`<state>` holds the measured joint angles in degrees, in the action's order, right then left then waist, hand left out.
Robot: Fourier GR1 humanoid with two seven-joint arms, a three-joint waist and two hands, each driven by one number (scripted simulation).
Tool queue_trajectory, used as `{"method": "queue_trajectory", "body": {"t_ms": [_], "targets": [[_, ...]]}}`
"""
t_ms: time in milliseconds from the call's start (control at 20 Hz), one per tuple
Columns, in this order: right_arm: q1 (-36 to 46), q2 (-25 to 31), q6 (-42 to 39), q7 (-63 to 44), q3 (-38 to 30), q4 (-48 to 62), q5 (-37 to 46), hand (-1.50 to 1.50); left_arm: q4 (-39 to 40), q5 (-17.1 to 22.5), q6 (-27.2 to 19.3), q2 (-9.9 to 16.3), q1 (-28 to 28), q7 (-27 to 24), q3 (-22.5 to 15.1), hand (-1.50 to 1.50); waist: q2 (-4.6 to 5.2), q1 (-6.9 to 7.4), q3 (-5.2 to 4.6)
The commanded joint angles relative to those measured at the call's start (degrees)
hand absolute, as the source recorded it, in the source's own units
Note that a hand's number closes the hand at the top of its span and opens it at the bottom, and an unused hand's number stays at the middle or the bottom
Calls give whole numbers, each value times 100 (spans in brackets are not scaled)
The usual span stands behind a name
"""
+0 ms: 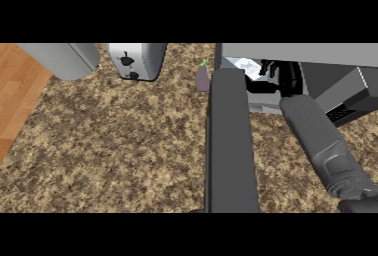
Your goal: Pick up the milk, place it into the microwave and close the microwave
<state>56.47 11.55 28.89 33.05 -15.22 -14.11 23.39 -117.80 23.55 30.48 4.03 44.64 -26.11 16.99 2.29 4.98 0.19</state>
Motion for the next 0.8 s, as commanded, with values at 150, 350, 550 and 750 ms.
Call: {"method": "queue_trajectory", "body": {"t_ms": [150, 350, 550, 750], "targets": [[43, 145, 779, 214, -215, 266, -19, -150, 125, -209, -56, 34, -244, -13, 30, -150, 67, 163, 9], [-10, 67, 869, 310, 39, 540, 278, -150, 120, -190, -105, 188, -558, 164, 16, -150, 103, 152, 12], [205, -35, 531, 260, -74, 626, 153, -150, 228, -272, 65, 235, -584, 68, -33, -150, 92, 247, 12], [221, -11, 88, 486, -123, 663, 93, -150, 389, -638, -107, 155, -913, 141, -218, -150, 54, 92, 7]]}}
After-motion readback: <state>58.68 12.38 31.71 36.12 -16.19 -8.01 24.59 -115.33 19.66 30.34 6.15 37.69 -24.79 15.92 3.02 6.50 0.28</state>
